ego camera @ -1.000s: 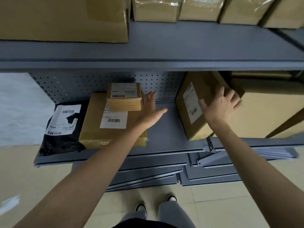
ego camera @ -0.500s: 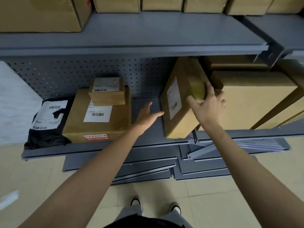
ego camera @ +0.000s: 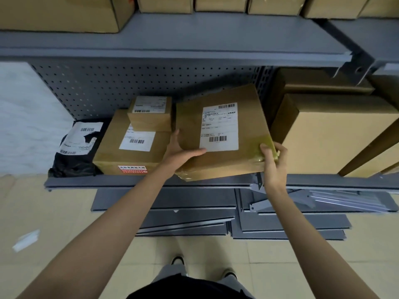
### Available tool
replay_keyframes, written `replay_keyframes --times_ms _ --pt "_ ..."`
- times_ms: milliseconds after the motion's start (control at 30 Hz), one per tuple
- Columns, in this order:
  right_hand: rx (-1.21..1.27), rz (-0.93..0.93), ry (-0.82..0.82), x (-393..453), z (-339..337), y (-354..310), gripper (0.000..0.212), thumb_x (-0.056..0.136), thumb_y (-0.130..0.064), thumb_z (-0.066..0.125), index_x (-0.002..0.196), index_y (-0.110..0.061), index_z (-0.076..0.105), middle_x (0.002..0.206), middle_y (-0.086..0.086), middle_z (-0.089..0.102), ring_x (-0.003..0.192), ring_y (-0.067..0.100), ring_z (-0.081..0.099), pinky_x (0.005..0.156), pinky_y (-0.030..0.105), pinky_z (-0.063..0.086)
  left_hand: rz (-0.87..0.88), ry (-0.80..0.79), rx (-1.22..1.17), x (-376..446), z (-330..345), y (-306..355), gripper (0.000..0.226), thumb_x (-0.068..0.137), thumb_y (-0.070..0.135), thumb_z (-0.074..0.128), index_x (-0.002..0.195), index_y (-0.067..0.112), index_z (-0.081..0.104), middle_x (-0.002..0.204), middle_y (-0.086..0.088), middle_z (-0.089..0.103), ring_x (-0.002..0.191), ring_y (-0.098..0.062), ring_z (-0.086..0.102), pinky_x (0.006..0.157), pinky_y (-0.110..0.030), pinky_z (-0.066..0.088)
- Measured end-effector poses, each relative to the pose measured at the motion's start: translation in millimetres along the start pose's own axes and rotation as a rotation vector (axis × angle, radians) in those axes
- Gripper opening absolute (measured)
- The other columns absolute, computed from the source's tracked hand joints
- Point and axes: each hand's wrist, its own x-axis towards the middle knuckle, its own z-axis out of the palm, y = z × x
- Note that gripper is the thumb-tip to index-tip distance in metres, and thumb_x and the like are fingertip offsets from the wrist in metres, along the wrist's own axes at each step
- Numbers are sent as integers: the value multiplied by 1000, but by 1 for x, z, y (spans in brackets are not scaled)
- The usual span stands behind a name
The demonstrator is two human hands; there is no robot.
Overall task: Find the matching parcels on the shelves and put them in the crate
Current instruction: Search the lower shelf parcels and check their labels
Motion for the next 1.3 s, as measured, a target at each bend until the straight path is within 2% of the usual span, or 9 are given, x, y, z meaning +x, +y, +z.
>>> replay_keyframes --times_ms 100,233,367,467,667,833,1000,1133,1300 --pt "-140 62 -69 12 3 11 49 79 -55 55 117 -25 48 104 -2 58 115 28 48 101 45 39 6 -8 79 5 -11 -1 120 53 37 87 146 34 12 154 -4 20 139 -26 24 110 -46 26" --pt "-151 170 -123 27 12 25 56 88 -49 55 134 -18 44 126 6 45 113 21 46 107 38 34 9 -151 214 8 -15 -10 123 51 43 86 146 36 9 157 -3 8 144 -27 9 113 -51 19" --pt "-97 225 -108 38 19 39 48 92 -38 54 129 -10 44 120 9 54 100 17 50 85 27 37 81 -243 386 20 -8 -19 114 63 42 81 147 34 5 157 -10 -2 144 -29 -3 113 -51 13" --pt "-32 248 -65 43 29 49 42 93 -31 54 124 -9 37 116 5 52 99 16 51 86 26 37 138 -230 532 29 2 -24 105 73 38 74 148 28 2 155 -14 -4 143 -34 5 112 -49 18" --pt "-152 274 -66 53 50 62 57 95 -36 48 143 -16 26 132 11 51 116 27 50 99 37 38 157 -121 834 45 23 -33 103 79 37 69 148 13 -3 151 -26 -4 141 -40 3 112 -47 20" --pt "-258 294 -101 50 43 57 69 93 -39 49 150 -16 17 147 11 38 132 31 39 108 38 31 215 -89 1177 47 39 -24 104 77 46 67 146 2 2 151 -27 -18 138 -42 -22 114 -47 -2" --pt "-409 71 74 34 16 7 45 83 -46 57 115 -14 61 109 7 66 99 23 62 89 39 50 276 -286 852 39 60 39 110 72 74 49 149 15 -4 153 -12 -26 137 -32 -30 112 -54 -1" --pt "-385 -343 185 38 -14 -60 21 86 -33 60 79 -14 66 71 -1 66 69 13 63 66 26 48 194 -376 351 31 104 115 98 73 79 41 148 25 10 158 -5 1 145 -28 4 113 -52 12" --pt "-662 -476 415 87 -79 -104 36 89 -33 54 112 -7 61 124 17 52 117 35 42 100 35 29 79 -397 -5 24 156 166 96 73 73 50 148 34 4 159 -1 4 143 -30 15 109 -60 21"
